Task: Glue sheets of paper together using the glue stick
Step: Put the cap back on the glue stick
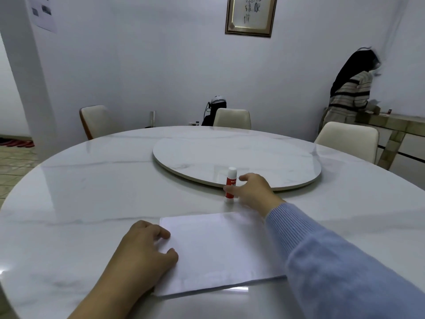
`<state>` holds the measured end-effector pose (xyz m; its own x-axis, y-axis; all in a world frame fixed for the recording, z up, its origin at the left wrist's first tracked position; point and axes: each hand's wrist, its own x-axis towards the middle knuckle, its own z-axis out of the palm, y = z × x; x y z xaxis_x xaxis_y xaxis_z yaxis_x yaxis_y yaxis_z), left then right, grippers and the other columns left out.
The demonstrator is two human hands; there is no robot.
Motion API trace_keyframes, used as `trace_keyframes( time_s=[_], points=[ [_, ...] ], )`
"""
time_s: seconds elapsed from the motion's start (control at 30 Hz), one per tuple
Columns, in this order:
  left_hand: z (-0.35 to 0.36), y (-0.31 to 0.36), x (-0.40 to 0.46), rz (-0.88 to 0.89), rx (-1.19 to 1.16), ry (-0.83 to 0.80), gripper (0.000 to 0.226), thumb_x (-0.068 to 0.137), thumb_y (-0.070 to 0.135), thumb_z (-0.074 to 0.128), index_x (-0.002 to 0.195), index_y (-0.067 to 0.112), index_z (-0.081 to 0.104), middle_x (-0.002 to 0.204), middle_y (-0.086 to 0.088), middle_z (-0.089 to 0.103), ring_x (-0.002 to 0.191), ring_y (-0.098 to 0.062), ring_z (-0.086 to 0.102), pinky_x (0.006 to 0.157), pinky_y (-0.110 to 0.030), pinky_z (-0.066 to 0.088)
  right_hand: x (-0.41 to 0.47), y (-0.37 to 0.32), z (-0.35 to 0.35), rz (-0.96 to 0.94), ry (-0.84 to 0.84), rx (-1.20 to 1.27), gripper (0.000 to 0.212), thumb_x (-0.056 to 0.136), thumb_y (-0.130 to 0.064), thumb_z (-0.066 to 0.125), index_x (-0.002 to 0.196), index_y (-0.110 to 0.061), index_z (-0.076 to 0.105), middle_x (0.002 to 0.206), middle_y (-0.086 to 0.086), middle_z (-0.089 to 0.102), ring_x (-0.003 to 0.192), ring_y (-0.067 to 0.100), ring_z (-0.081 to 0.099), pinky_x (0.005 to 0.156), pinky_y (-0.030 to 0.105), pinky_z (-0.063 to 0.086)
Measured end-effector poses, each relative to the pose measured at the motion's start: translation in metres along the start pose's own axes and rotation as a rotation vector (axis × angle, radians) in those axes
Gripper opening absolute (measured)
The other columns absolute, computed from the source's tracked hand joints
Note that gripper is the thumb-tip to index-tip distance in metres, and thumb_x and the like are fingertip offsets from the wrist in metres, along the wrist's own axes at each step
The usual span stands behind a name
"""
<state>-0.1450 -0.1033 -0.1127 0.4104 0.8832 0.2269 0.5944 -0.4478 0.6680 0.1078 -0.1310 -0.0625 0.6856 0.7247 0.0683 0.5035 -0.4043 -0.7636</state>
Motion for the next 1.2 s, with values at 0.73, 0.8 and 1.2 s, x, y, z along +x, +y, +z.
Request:
trace_keyframes(
  time_s=[0.73, 0.8, 1.2],
  points=[
    [0.016, 0.081, 0.04, 0.035, -0.987, -0.454, 0.026, 0.087, 0.022, 0.059, 0.109, 0.012, 0.068, 0.105, -0.002, 0.072, 0.103, -0.017, 0.062, 0.101, -0.04, 0.042, -0.104, -0.005, 0.003, 0.137, -0.29, 1.193, 0.036, 0.077, -0.036, 0.065, 0.082, -0.001, 0.07, 0.067, 0.011, 0.065, 0.052, 0.014, 0.058, 0.053, 0.021, 0.05],
    [0.021, 0.074, 0.043, 0.008, -1.143, -0.403, 0.032, 0.078, 0.022, 0.064, 0.106, 0.008, 0.069, 0.107, -0.009, 0.072, 0.105, -0.019, 0.063, 0.102, -0.038, 0.043, -0.103, -0.005, 0.002, 0.267, -0.339, 1.346, 0.037, 0.091, -0.03, 0.057, 0.089, 0.006, 0.067, 0.07, 0.018, 0.069, 0.051, 0.018, 0.064, 0.05, 0.022, 0.055],
    [0.027, 0.071, 0.045, 0.058, -1.093, -0.12, 0.017, 0.085, 0.004, 0.063, 0.09, 0.017, 0.072, 0.093, -0.006, 0.077, 0.093, -0.018, 0.072, 0.085, -0.027, 0.053, -0.096, -0.004, 0.015, 0.278, -0.277, 1.283, 0.022, 0.085, -0.014, 0.067, 0.098, 0.003, 0.063, 0.085, 0.021, 0.073, 0.071, 0.025, 0.072, 0.062, 0.031, 0.058]
  ],
)
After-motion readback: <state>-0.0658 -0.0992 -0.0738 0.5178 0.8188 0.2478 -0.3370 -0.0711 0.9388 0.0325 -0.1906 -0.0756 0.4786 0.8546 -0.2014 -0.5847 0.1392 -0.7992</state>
